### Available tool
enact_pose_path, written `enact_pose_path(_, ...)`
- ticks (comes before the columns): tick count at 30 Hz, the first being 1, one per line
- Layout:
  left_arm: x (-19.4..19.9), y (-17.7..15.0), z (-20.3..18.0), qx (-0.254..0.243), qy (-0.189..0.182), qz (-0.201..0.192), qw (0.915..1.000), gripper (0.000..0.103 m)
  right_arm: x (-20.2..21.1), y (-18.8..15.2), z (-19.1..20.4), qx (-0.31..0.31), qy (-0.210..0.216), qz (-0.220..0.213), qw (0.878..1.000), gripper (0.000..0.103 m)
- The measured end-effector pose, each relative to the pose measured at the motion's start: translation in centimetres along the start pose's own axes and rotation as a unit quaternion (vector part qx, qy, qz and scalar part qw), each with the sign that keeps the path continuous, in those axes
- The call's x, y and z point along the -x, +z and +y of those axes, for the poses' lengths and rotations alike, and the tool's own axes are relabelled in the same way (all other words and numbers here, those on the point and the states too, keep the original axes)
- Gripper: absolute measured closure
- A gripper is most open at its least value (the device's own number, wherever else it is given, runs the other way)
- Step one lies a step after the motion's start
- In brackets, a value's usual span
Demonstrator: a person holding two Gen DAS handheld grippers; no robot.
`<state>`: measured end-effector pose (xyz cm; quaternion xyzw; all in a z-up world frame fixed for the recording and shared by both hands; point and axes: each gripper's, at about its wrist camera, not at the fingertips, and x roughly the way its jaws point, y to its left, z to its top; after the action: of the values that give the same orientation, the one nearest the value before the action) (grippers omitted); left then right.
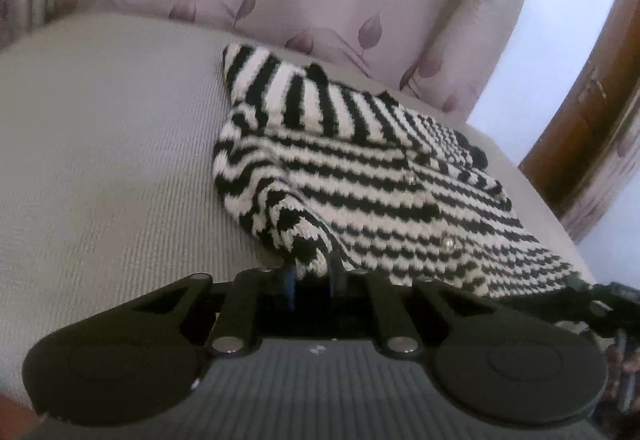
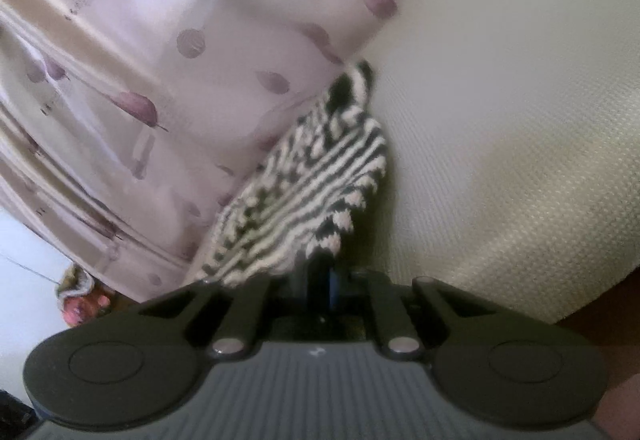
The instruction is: Fold small clothes
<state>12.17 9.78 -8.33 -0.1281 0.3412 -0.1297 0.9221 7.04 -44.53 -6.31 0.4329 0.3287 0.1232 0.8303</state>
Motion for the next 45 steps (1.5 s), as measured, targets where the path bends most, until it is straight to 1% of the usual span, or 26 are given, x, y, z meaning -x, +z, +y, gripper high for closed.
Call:
enact_pose_path(5, 0.5, 1.1, -2.2, -0.048, 0.025, -0.03, 0.9981, 0.089, -0.5, 0.7, 1.7, 0.013, 0.024, -0.008, 1.0, 0.094)
enact_pose_path(7, 0.4, 1.3, -2.9, -0.063, 0.034, -0.035, 0.9968, 0.089, -0.7, 1.2, 2.1, 0.018, 0.027, -0.009, 0.999, 0.094)
enact_pose_path(11, -0.1, 1.9, -3.7, -0.074, 0.046, -0.037, 0.9955, 0.089, -0.9, 1.9, 2.7, 0.014, 0.04, -0.015, 0.999, 0.094)
enact_pose_path(19, -0.6, 3.1, -4.5, -0.084, 0.057, -0.051, 0.9935, 0.089, -1.4, 3.5, 3.4, 0.018, 0.044, -0.027, 0.998, 0.094)
enact_pose_path(23, -0.9, 3.7, -4.4, -0.079, 0.06, -0.052, 0.9937, 0.089, -1.6, 4.1, 3.7, 0.022, 0.047, -0.033, 0.998, 0.094)
enact_pose_path(31, -1.7, 5.1, -4.2, -0.076, 0.066, -0.058, 0.9933, 0.089, -2.5, 5.7, 4.1, 0.027, 0.037, -0.04, 0.998, 0.094)
enact_pose_path(37, -2.2, 6.7, -3.6, -0.052, 0.069, -0.065, 0.9941, 0.088, -3.4, 7.4, 4.6, 0.033, 0.029, -0.044, 0.998, 0.094)
enact_pose_path(45, -3.7, 9.1, -3.5, -0.033, 0.076, -0.068, 0.9943, 0.088, -5.2, 9.9, 5.2, 0.046, 0.021, -0.048, 0.998, 0.093)
